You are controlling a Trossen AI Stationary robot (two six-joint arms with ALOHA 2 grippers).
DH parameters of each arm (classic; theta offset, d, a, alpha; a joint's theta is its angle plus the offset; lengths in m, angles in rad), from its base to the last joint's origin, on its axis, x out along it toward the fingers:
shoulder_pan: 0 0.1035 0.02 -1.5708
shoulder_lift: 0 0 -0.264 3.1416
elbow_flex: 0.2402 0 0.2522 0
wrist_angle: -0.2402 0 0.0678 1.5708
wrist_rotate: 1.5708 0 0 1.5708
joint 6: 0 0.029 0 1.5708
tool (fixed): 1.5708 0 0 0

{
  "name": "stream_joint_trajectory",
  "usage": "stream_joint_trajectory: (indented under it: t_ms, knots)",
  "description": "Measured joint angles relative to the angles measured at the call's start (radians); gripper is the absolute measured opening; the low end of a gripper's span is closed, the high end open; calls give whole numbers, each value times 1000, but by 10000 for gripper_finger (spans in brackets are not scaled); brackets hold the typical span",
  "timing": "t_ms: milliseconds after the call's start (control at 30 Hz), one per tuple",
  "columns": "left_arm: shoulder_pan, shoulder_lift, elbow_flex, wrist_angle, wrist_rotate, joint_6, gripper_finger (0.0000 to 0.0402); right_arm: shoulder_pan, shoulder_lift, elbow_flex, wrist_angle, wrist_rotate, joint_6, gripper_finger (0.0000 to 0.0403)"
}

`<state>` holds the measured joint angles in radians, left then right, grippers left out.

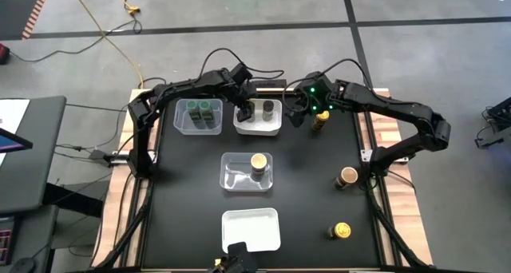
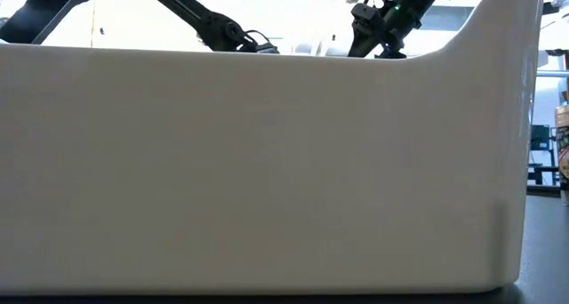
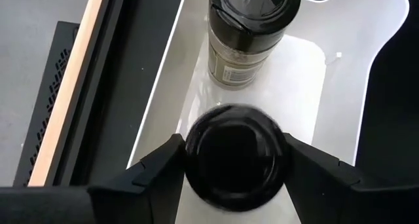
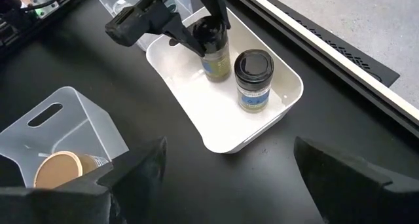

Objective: Sort spices by type
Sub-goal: Put the black seasoning bottle into the top white bin

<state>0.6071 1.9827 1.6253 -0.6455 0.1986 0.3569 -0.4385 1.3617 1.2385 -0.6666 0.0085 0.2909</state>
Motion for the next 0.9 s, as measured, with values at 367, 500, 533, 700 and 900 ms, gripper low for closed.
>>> stream_joint_trajectory:
  t_ms: [367,500,533,700,900]
  knots:
    - [-2,0,0,1,0,1,239,0,0,0,0,0,0,360]
    - [-2,0,0,2,0,1,267,0,0,0,0,0,0,360]
    - [-2,0,0,4,0,1,275,0,0,0,0,0,0,360]
    - [-2,0,0,9,0,-2,297,0,0,0,0,0,-1,360]
    - [-2,-8,0,6,-5,-6,296,-15,-10,0,-12,0,-8,360]
